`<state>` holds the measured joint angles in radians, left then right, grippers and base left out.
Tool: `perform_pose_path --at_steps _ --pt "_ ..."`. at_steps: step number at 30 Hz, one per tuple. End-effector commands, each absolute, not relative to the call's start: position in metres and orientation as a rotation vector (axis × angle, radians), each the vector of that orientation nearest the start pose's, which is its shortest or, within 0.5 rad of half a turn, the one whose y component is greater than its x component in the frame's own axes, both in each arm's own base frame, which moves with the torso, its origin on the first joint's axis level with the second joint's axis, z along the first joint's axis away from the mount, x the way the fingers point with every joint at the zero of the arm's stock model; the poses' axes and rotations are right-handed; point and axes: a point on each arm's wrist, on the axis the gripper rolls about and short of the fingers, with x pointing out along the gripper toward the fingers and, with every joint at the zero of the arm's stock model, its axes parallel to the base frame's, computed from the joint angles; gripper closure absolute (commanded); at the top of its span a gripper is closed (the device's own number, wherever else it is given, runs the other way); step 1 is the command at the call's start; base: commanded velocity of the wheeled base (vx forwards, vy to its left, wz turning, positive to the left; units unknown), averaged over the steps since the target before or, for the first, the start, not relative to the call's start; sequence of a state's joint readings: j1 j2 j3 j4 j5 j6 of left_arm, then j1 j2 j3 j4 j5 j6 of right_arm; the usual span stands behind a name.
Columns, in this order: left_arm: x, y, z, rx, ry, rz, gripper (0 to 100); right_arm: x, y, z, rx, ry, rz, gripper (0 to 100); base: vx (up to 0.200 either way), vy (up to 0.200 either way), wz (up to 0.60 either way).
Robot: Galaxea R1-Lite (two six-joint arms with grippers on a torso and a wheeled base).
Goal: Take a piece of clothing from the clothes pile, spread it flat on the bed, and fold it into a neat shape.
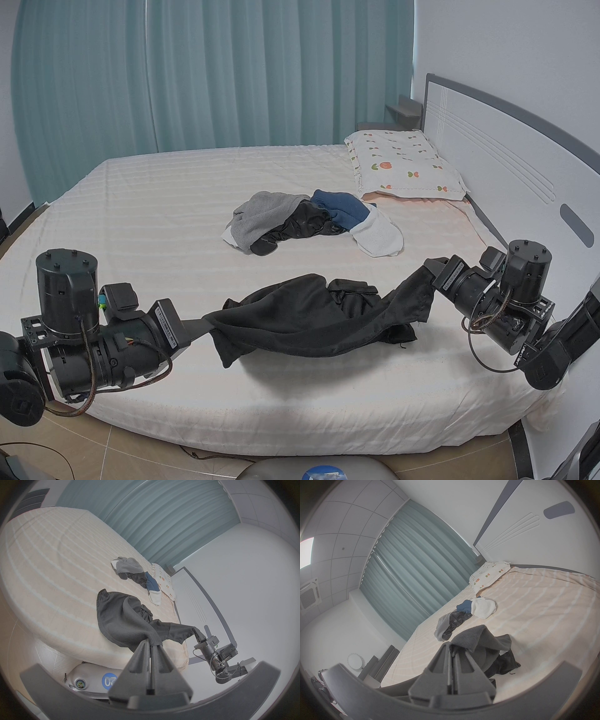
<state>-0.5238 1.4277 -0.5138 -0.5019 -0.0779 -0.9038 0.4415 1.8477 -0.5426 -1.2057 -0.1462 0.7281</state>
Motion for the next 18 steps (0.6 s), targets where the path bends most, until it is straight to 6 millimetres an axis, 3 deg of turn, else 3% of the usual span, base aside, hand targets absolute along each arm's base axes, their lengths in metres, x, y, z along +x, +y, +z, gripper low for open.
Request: perform_pose_path --at_steps 1,7,18 --pt "0.189 -0.111 0.163 -0.774 0.645 -0.36 100 0.275 0.127 0.127 0.693 0.206 0.244 100 0.0 0.0 0.0" --pt "0.197 -0.103 0.173 -0.876 0.615 -0.32 100 0.276 0.127 0.128 0.692 0.2 0.238 100 0.0 0.167 0.0" --pt "0.2 -0.098 0.175 -0.896 0.611 -0.326 100 0.278 0.128 0.131 0.683 0.165 0.187 100 0.0 0.2 0.0"
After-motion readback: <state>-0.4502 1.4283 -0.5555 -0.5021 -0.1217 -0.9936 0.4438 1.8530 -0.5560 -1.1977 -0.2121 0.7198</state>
